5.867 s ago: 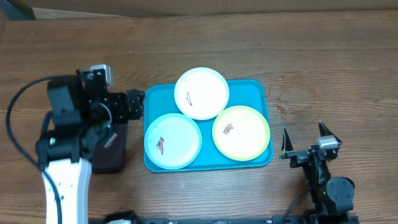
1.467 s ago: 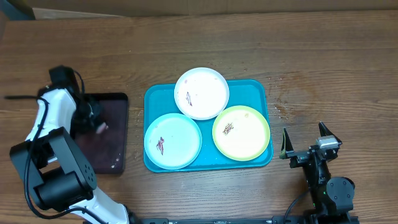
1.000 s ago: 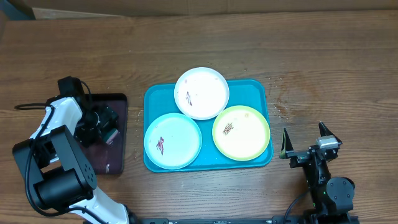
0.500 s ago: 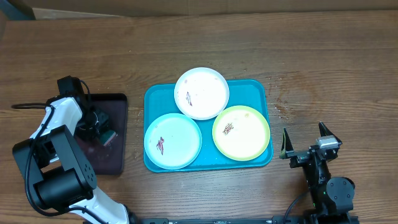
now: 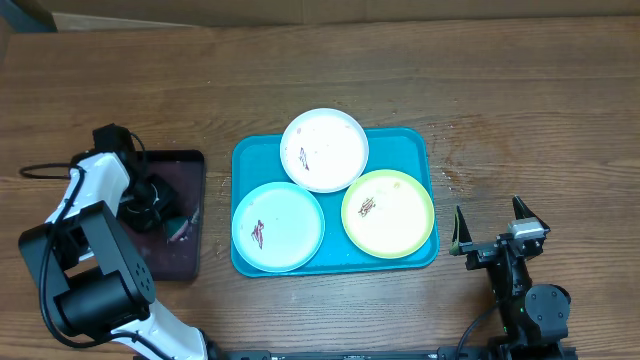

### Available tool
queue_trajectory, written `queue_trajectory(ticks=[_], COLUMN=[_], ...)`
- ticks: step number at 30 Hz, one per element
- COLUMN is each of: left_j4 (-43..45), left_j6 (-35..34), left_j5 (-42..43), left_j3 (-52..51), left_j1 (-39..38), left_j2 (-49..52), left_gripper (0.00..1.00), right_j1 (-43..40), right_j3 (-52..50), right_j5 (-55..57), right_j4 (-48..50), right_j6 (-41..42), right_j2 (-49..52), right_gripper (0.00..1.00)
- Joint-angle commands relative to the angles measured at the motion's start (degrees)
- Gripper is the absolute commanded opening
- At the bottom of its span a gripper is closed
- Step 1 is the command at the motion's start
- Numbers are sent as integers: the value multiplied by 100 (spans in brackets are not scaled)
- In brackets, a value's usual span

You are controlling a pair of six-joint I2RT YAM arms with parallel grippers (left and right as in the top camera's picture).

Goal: Clean dirty plates on tray and stack at the side
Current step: 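Dip and wet the sponge in the black tray's water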

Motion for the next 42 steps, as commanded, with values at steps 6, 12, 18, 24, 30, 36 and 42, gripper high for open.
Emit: queue_trajectory(ticks=[6, 12, 18, 24, 30, 36, 42], left_j4=[-1495, -1829, -492, -1064, -2048, -1169, -1086], left_j6=[0, -4, -28, 157, 271, -31, -92], left_j5=[131, 28, 15, 96, -13, -1141, -894], left_j3=[1958, 2352, 802, 1519, 2892, 1611, 1327], left_j1=[33, -20, -120, -76, -109, -315, -271], left_j2=[33, 17, 20, -74, -404, -350, -302], left_gripper=[4, 4, 4, 4, 4, 4, 4], right_j1=[-11, -11, -11, -11, -11, -11, -11], right_j3=[-57, -57, -57, -57, -57, -57, -57], right_j5=[-31, -31, -31, -31, -31, -31, -31], right_j4=[35, 35, 35, 35, 35, 35, 35], right_j6=[-4, -4, -4, -4, -4, -4, -4], right_j2=[-52, -52, -52, -52, -52, -52, -52], right_gripper=[100, 100, 100, 100, 100, 100, 100])
